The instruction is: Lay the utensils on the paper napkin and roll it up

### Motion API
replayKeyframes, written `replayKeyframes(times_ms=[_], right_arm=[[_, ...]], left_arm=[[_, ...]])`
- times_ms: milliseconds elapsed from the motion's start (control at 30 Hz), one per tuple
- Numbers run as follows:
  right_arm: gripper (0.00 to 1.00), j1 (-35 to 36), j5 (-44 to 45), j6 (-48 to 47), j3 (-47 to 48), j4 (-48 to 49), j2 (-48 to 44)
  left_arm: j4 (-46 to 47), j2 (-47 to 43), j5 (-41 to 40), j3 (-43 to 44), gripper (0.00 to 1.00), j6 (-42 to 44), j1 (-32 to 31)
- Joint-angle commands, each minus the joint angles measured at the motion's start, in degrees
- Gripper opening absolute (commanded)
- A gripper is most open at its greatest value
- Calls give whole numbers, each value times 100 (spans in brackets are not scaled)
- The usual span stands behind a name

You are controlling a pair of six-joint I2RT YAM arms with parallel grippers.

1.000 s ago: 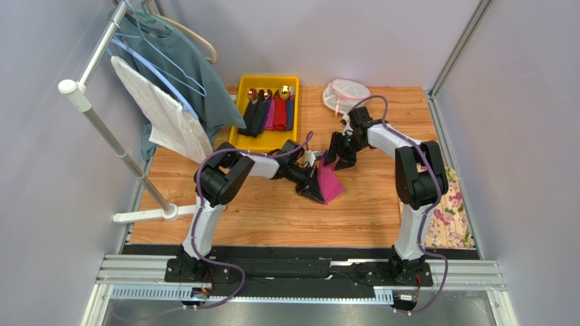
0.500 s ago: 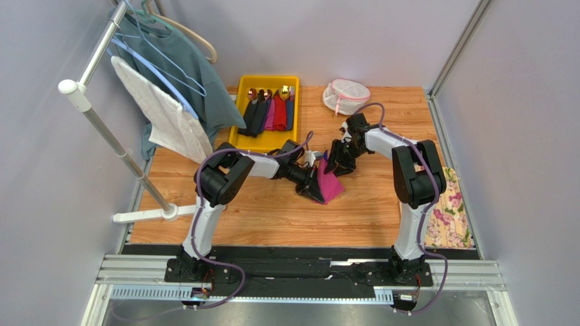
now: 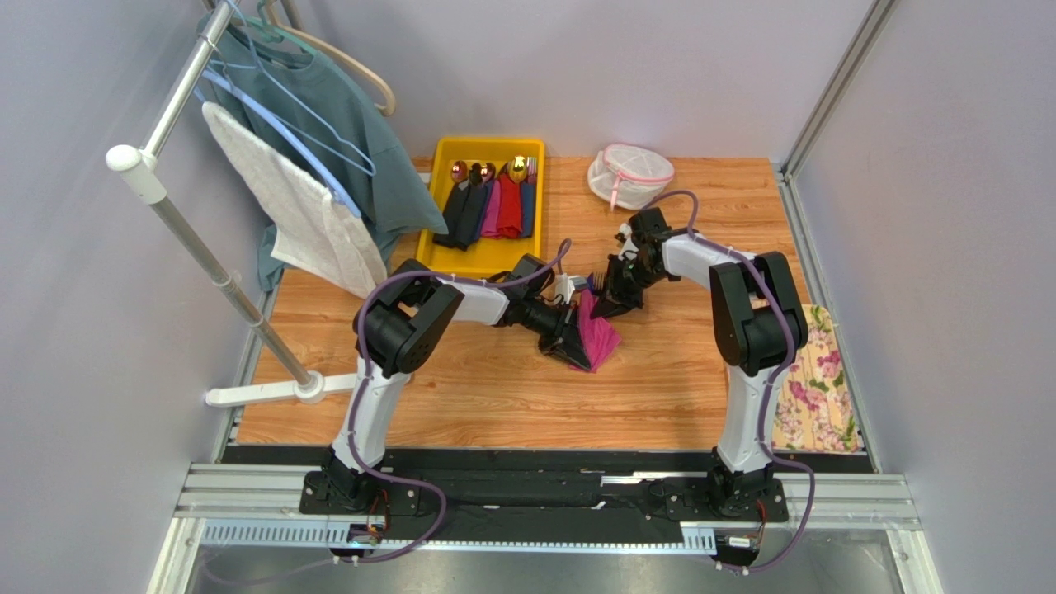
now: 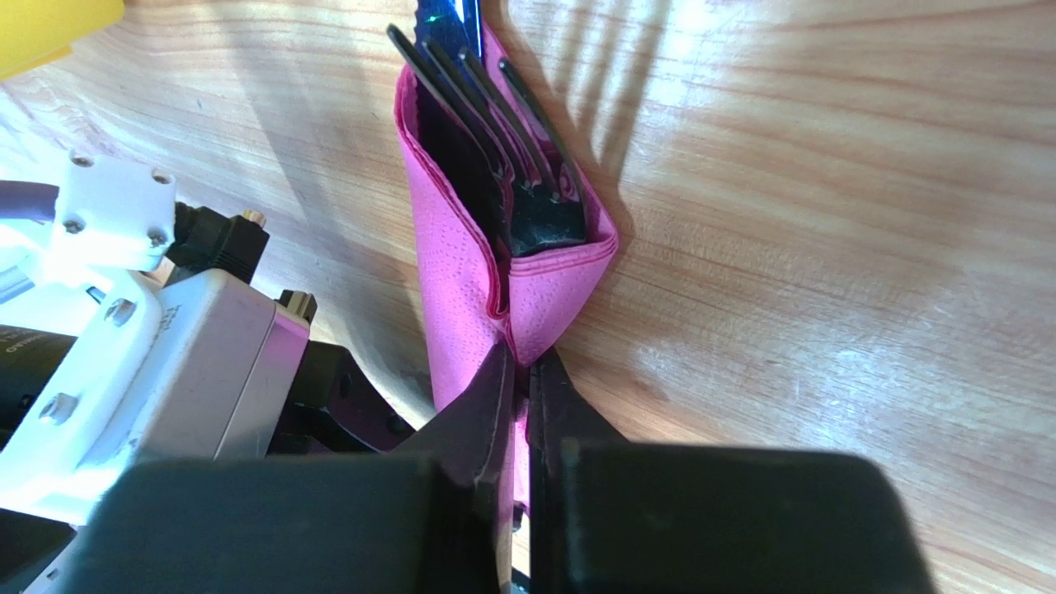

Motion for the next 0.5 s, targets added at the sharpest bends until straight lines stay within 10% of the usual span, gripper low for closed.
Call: replayKeyframes(times_ms=[0, 467], right_arm=[[0, -98, 215, -251, -66, 301, 247], [0, -608, -1385, -93, -321, 1109, -201]], left_arm=[[-163, 36, -758, -77, 0, 325, 22], [611, -1818, -1487, -640, 58, 474, 92]])
